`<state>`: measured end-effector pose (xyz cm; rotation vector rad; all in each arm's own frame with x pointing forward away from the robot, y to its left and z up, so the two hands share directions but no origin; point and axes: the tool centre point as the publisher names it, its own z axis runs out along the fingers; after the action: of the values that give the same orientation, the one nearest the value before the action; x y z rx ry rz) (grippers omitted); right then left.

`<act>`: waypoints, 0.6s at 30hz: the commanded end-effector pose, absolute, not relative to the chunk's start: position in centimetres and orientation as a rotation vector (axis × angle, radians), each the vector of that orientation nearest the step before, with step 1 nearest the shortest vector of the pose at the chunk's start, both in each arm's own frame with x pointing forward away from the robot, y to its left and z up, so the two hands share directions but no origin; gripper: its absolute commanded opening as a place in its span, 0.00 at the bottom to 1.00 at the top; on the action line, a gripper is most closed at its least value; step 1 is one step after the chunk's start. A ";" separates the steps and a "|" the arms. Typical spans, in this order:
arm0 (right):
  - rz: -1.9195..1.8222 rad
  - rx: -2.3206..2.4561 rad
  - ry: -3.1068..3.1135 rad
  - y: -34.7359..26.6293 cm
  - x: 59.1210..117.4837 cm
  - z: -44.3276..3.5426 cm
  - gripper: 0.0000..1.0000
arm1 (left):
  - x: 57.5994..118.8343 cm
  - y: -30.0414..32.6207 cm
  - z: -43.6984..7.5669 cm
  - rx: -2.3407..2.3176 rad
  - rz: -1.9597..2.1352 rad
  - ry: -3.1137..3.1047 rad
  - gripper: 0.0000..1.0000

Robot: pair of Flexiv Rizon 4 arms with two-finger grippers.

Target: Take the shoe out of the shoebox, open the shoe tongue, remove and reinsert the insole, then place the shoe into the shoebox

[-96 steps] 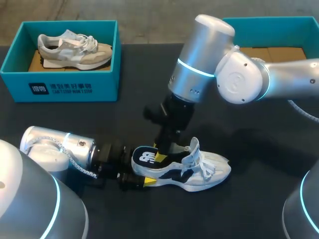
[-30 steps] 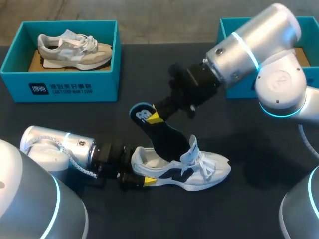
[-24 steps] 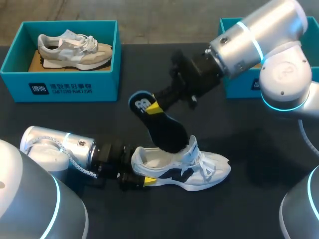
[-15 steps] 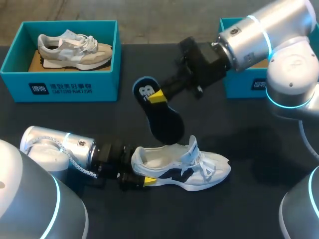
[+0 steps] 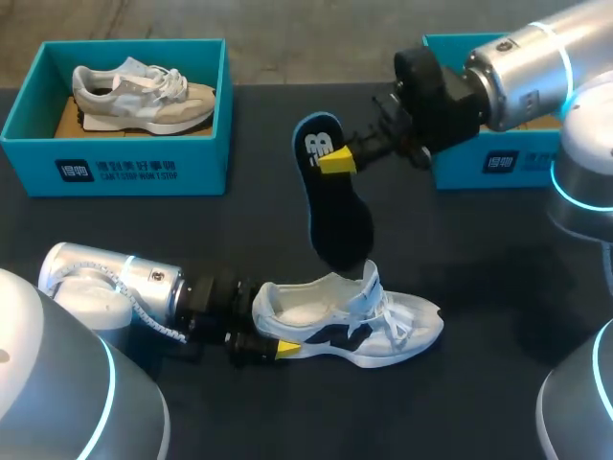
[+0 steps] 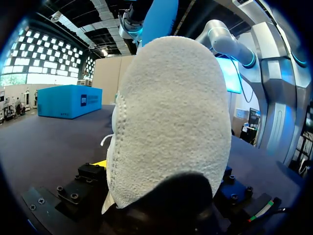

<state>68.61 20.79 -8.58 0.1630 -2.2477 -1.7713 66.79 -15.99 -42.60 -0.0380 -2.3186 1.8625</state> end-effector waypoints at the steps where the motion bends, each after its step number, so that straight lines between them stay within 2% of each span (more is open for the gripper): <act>1: -1.779 0.156 -2.251 20.7 68.2 -8.7 0.00 | 66.9 -16.0 -42.9 -0.037 1.864 -2.319 0.00; 9: -1.779 0.156 -2.251 20.7 68.2 -8.7 0.00 | 66.9 -16.0 -42.9 -0.037 1.864 -2.319 0.00; 18: -1.928 -0.122 -2.304 15.5 68.5 -2.0 0.00 | 66.9 -16.0 -42.9 -0.037 1.864 -2.319 0.00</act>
<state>71.17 18.63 -3.92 -0.0107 -2.2320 -1.9126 66.78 -16.00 -42.59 -0.0382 -2.3185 1.8625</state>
